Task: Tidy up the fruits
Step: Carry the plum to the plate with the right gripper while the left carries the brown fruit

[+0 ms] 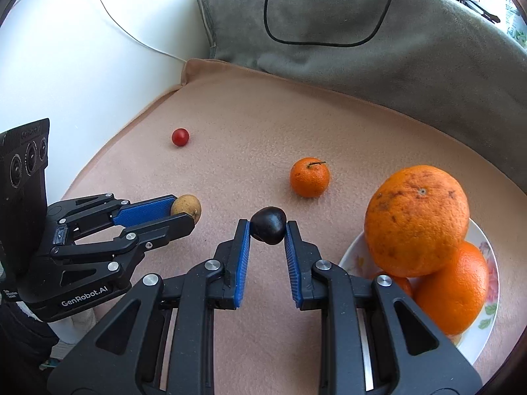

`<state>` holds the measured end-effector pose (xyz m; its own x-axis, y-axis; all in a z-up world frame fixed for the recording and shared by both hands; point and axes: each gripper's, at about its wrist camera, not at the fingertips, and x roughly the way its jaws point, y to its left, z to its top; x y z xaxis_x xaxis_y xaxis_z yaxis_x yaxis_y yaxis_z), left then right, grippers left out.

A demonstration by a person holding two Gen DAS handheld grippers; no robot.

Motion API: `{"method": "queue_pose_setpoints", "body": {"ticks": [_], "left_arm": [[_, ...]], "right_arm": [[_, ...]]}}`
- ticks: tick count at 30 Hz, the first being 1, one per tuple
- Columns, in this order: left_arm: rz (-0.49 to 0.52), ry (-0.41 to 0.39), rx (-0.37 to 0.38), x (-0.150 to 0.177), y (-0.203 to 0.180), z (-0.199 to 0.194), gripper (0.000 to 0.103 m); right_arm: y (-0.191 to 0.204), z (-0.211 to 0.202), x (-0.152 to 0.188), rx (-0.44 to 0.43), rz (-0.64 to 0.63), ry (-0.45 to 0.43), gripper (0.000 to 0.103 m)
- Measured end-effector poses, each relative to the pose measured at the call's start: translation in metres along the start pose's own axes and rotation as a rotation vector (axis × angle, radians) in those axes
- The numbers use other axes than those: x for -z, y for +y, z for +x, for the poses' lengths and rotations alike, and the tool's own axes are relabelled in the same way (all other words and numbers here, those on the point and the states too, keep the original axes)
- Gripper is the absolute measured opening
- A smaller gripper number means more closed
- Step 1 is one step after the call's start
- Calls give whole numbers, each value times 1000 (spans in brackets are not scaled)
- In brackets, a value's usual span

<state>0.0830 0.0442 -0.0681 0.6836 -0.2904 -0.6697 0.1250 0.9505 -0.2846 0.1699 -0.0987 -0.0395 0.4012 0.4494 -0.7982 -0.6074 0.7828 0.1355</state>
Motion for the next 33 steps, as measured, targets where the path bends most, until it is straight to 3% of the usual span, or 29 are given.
{"method": "queue_pose_setpoints", "body": {"ticks": [17, 33], "left_arm": [[94, -21, 94, 0, -62, -12, 23], [146, -5, 168, 1, -110, -2, 23]], "right_arm": [[-41, -74, 46, 13, 130, -115, 22], [-94, -113, 89, 91, 261, -164, 22]]}}
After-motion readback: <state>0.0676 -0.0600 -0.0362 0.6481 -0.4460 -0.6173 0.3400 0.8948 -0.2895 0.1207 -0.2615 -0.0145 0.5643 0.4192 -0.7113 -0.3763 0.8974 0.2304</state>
